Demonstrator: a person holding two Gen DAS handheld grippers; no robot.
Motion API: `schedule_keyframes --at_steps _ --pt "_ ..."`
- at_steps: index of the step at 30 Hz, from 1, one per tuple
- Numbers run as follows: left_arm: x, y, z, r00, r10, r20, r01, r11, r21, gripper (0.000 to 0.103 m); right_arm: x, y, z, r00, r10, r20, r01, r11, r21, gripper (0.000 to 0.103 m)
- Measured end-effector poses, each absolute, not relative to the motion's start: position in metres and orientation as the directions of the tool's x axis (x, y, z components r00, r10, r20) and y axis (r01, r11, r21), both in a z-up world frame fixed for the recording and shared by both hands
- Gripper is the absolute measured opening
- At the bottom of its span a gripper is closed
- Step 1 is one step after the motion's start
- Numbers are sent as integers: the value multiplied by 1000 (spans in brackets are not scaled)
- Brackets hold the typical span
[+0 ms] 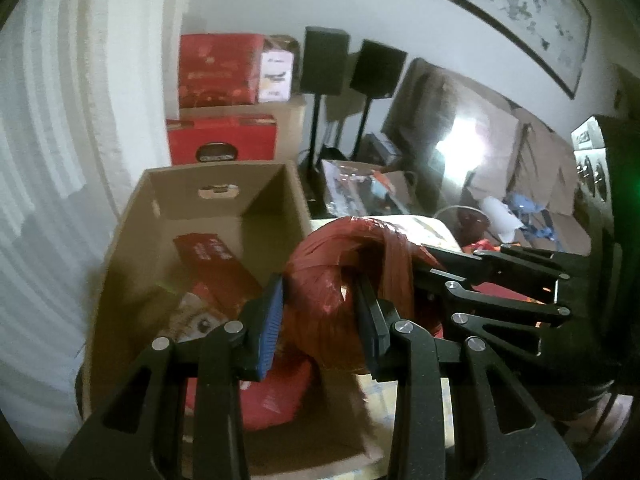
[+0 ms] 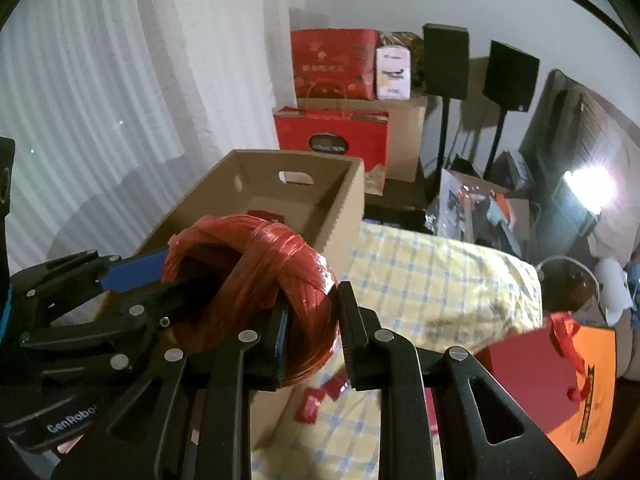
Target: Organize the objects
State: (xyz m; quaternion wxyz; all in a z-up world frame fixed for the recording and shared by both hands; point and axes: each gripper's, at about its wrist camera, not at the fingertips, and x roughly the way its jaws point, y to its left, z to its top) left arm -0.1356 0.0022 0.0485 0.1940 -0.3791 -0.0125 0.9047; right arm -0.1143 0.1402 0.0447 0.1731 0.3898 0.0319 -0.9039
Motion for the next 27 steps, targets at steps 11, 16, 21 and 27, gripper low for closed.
schedule_keyframes --at_steps 11,16,21,27 --pt "-172 -29 40 -626 360 -691 -300 -930 -213 32 -148 110 42 -626 -284 -727 361 -931 54 21" --pt "-190 -40 36 -616 359 -701 -279 -932 -231 32 -166 100 37 -609 -299 -734 367 -927 73 21" --pt "-210 -46 32 -605 342 -719 -270 -938 -219 31 -185 90 34 -601 -306 -738 376 -923 77 21" --pt "-240 -50 27 -576 324 -750 -261 -943 -207 31 -214 79 28 -587 -306 -749 380 -922 78 21"
